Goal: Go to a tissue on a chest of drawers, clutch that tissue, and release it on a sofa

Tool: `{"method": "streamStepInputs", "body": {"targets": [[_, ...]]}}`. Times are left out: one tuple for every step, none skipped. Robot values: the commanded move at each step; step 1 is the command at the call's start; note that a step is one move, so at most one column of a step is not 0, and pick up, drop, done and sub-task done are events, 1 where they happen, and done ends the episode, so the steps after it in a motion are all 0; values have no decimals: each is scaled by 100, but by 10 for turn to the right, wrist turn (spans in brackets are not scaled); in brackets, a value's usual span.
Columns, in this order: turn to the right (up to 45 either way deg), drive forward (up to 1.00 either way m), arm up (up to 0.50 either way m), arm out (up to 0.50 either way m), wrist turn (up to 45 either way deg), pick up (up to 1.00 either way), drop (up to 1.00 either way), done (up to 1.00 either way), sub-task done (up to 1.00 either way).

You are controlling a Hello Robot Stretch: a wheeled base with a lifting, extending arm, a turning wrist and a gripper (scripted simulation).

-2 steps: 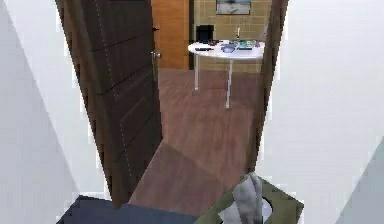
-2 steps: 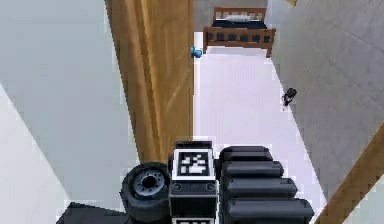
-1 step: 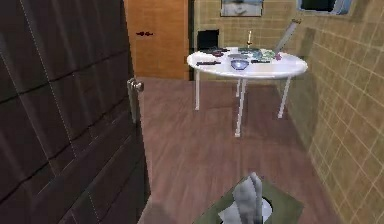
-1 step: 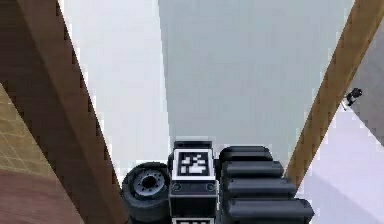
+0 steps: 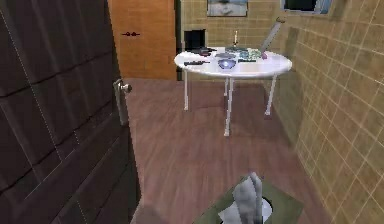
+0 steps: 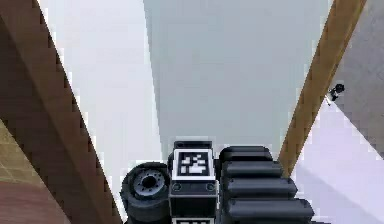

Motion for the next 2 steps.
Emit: {"method": "streamStepInputs", "body": {"targets": [[0, 100, 0, 0, 0, 0, 0, 0, 0], [0, 35, 0, 0, 0, 0, 0, 0, 0]]}}
